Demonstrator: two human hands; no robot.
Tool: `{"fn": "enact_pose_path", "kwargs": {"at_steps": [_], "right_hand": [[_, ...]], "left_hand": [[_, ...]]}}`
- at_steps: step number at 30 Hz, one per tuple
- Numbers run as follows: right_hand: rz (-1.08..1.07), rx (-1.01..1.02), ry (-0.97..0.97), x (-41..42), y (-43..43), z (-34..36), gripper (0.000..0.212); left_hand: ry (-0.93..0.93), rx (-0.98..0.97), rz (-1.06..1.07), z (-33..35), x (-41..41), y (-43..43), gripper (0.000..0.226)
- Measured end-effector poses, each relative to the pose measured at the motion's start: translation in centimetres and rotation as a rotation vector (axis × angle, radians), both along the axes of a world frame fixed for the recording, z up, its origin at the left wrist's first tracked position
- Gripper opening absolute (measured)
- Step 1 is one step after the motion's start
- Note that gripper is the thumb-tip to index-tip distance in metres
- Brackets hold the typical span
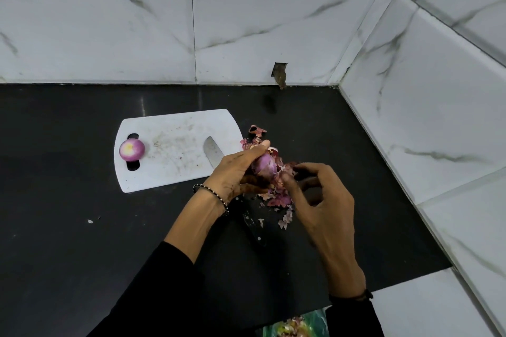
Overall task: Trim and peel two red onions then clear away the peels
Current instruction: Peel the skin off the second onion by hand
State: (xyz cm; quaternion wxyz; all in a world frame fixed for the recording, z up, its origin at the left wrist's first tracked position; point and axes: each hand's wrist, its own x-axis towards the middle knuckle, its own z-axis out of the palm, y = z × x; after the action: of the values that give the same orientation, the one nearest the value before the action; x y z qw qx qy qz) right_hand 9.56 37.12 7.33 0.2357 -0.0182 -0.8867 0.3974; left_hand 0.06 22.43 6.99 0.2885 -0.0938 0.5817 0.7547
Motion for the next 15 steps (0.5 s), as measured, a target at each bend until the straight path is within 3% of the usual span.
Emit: {"fn": "enact_pose_path", "kwargs": {"at_steps": [6, 11, 15], "right_hand": [[0.106, 0.099, -0.024, -1.2, -0.8, 0.0, 0.047], [0.083, 0.109, -0.026, -1.5, -0.9, -0.3, 0.042], [0.075, 0.103, -0.022, -1.2, -0.9, 0.0, 0.038]], "left_hand": [[0.038, -0.005, -0.056, 0.7, 0.6, 0.3, 0.041], [0.094, 0.004, -0.057, 0.8, 1.1, 0.5, 0.048], [0.147, -0.008, -0.027, 0.6, 1.4, 0.6, 0.04]]}}
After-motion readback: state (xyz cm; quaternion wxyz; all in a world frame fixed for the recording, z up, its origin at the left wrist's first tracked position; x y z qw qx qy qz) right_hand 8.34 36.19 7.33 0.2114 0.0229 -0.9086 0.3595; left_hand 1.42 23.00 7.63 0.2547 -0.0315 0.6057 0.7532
